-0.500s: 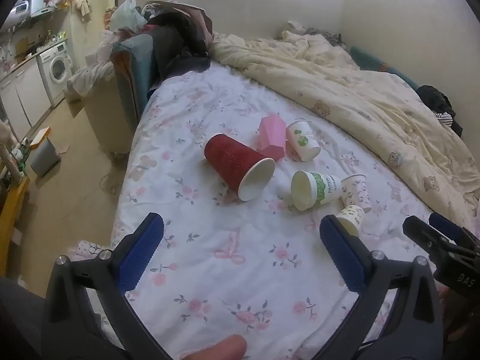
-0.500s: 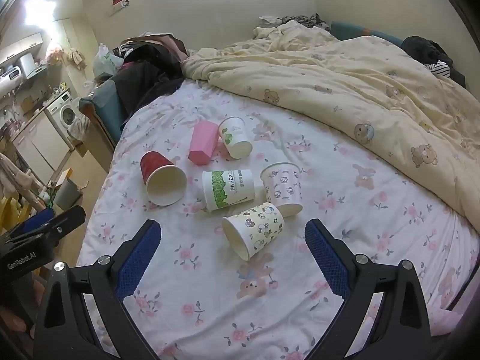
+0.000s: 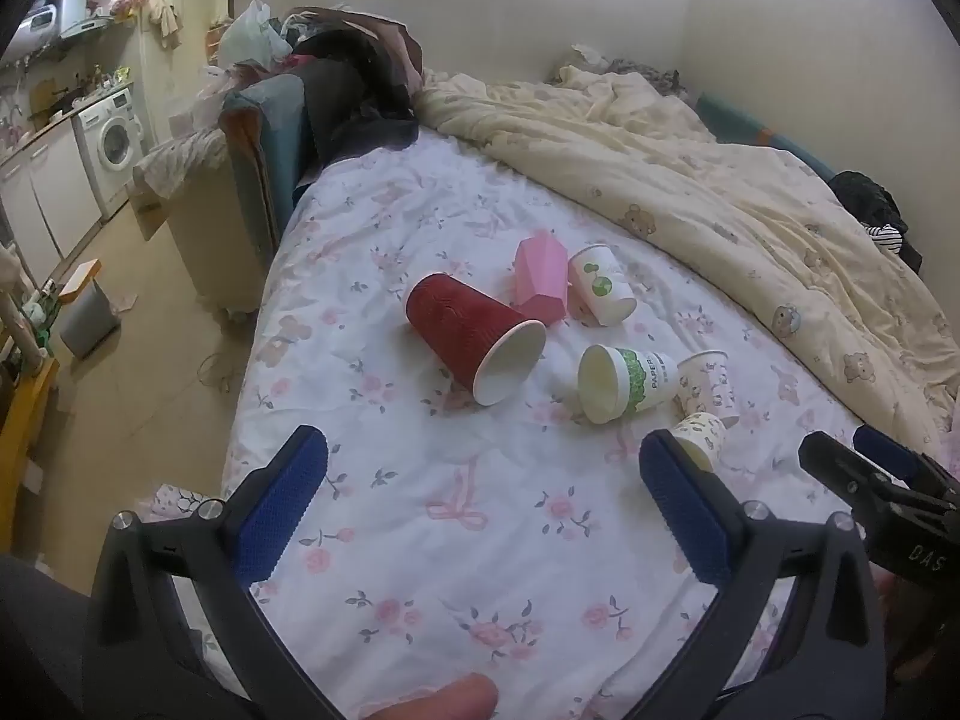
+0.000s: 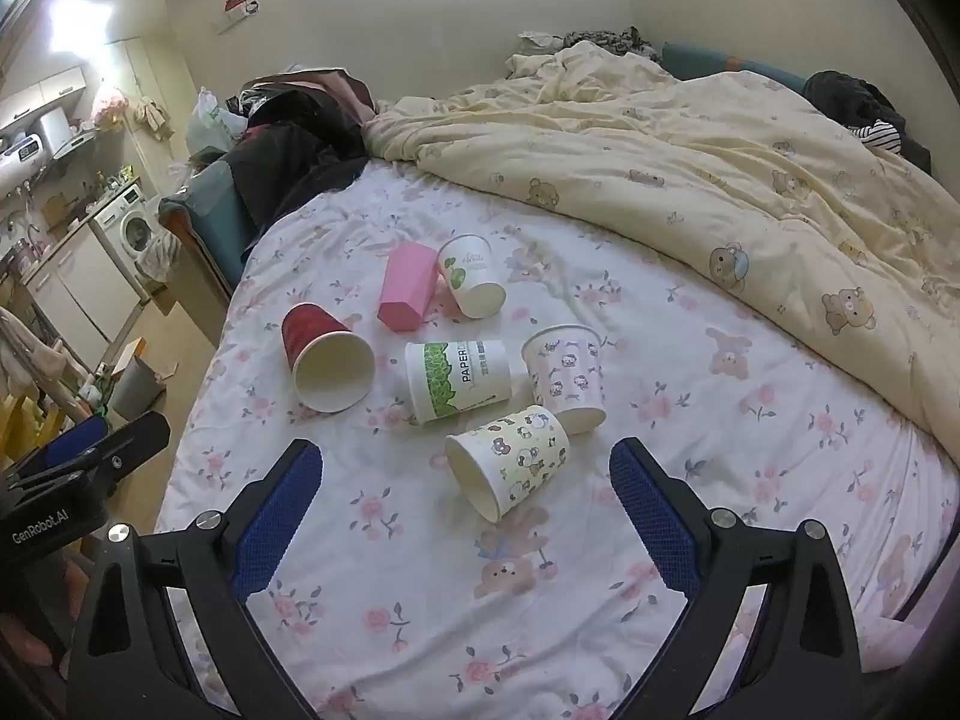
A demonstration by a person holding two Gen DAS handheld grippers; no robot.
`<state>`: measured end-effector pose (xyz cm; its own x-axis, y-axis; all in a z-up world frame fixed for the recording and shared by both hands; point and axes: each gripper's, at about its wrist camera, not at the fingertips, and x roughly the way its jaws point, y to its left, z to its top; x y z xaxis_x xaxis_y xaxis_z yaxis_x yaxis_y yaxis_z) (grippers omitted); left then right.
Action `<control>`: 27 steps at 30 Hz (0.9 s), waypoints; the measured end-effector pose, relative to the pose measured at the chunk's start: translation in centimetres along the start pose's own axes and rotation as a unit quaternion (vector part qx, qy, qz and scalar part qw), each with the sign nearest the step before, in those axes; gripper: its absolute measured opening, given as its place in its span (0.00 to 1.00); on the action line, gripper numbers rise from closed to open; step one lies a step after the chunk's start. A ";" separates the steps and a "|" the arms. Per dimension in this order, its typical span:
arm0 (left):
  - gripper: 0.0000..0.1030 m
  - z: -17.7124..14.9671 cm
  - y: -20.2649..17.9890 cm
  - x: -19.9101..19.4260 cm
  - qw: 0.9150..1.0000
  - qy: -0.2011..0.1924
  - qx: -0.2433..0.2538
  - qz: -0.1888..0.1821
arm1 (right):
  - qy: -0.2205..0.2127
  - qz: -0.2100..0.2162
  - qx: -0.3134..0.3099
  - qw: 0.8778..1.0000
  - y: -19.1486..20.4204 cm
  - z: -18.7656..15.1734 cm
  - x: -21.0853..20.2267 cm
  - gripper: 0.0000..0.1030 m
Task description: Flip cup upside down
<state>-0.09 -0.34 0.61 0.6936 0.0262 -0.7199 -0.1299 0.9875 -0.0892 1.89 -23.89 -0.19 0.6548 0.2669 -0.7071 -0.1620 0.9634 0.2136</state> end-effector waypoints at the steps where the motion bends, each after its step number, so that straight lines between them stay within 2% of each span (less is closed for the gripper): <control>1: 1.00 -0.2 -0.2 0.2 1.000 0.002 0.000 -0.001 | 0.000 0.000 0.000 1.000 0.0 0.0 0.0 0.96; 27: 1.00 0.4 0.1 -0.4 1.000 0.000 0.000 -0.006 | -0.002 -0.002 0.003 1.000 -0.3 0.0 0.1 0.96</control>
<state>-0.08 -0.20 1.15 0.6955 0.0151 -0.7184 -0.1217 0.9878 -0.0970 2.01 -24.15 -0.29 0.6585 0.2635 -0.7050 -0.1558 0.9641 0.2149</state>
